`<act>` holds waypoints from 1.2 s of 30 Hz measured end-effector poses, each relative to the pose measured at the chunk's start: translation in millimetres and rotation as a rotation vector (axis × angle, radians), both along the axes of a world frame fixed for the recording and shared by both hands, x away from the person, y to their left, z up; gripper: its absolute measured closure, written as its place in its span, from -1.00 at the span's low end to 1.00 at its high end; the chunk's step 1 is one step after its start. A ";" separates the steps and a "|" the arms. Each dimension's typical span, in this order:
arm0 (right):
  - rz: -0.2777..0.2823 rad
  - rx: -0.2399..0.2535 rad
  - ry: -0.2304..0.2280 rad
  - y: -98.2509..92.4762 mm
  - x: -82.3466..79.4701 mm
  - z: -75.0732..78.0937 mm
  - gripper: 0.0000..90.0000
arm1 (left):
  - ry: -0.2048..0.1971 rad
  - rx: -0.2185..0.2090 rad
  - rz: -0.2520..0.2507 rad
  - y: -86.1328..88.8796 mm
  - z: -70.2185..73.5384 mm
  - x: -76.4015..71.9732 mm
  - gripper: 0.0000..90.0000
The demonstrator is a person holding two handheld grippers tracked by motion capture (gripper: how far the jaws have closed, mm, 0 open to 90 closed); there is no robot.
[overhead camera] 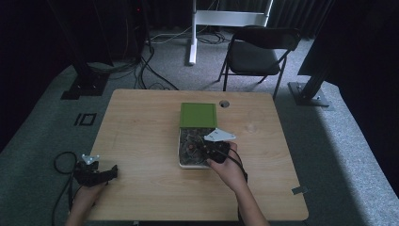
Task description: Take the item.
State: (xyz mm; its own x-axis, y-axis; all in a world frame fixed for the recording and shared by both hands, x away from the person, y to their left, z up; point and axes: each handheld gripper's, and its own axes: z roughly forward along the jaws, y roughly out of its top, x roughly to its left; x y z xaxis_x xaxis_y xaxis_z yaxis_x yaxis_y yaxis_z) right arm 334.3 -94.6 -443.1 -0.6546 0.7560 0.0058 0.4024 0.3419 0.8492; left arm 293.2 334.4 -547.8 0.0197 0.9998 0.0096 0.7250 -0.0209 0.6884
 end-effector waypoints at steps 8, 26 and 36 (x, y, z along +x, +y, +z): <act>-0.011 0.012 -0.026 -8.2 2.0 12.4 0.67 | 0.003 0.003 -0.003 0.3 0.2 -0.1 -0.99; -0.066 0.023 -0.044 -36.3 13.3 28.7 0.67 | 0.003 0.001 -0.002 0.2 0.2 -0.1 -0.99; -0.108 0.029 -0.043 -52.5 22.0 30.5 0.67 | 0.001 0.001 0.003 -0.4 0.0 -0.2 -0.99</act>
State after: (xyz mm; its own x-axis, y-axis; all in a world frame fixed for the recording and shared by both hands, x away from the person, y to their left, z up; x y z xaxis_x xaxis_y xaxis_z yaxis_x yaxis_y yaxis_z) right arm 356.3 -147.2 -412.6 -0.5695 0.8220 0.0029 0.3988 0.2732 0.8754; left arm 293.0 334.0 -547.8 0.0171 0.9998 0.0105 0.7257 -0.0197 0.6877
